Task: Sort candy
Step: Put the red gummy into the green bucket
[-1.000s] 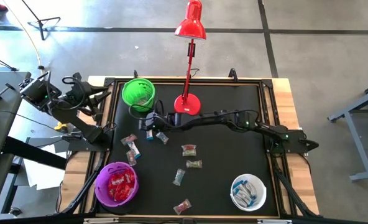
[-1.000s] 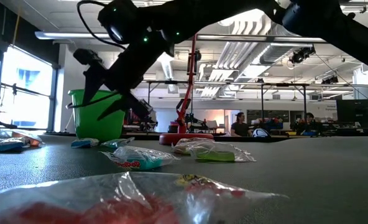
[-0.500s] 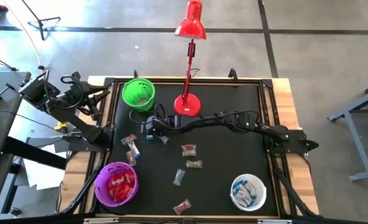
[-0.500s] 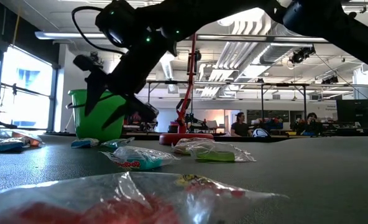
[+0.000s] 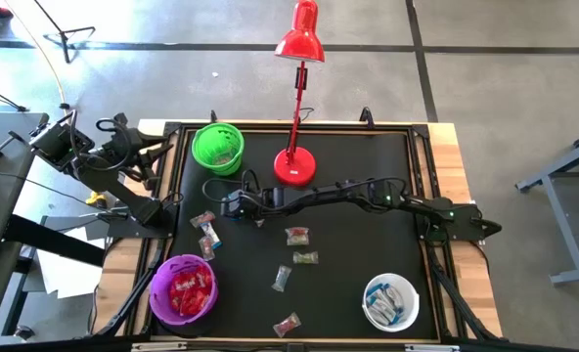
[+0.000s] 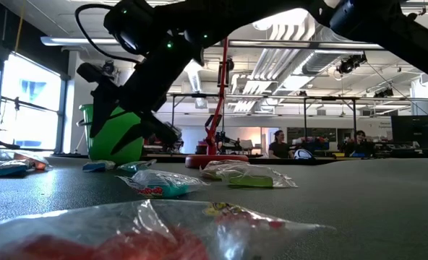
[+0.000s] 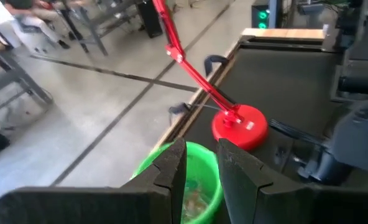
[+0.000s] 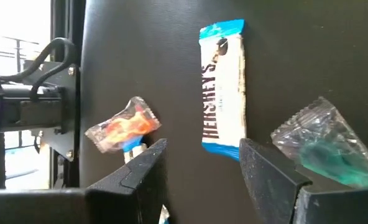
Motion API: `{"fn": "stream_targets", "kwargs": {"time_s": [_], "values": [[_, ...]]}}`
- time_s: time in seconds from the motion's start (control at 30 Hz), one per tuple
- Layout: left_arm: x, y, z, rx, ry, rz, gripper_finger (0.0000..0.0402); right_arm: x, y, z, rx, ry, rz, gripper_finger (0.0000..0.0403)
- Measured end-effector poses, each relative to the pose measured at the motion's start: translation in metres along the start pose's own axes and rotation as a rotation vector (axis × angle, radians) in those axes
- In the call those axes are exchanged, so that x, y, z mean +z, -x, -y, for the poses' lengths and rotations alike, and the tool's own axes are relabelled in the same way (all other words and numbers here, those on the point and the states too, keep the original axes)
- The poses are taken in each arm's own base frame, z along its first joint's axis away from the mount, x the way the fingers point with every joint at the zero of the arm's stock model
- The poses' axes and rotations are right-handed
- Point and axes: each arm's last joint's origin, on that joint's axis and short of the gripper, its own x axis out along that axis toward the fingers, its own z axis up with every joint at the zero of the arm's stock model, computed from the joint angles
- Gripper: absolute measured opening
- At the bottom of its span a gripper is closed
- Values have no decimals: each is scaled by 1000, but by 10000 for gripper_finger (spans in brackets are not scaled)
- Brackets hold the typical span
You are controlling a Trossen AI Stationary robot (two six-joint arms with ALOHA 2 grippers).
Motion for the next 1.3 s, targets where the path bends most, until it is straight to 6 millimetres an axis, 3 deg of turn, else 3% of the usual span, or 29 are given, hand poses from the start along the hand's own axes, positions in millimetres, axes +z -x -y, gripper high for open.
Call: {"fn": "stream_targets", "kwargs": {"time_s": [0.2, 0.27, 0.53, 0.87, 1.07, 1.3], "values": [[-3, 0, 5, -155, -13, -100, 76, 3, 8, -10, 9, 89, 20, 192], [-4, 1, 5, -182, -13, -119, 76, 7, 19, -16, -39, 140, 31, 192], [-9, -1, 8, -204, 62, -160, 76, 17, 69, -10, -273, 272, 55, 192], [-39, -32, 56, -162, 253, -200, 76, 19, 115, 5, -527, 493, -103, 192], [-38, -44, 73, -174, 419, -129, 76, 17, 145, 3, -560, 647, -181, 192], [-40, -63, 87, -115, 447, -162, 76, 11, 161, -1, -550, 749, -193, 192]]}}
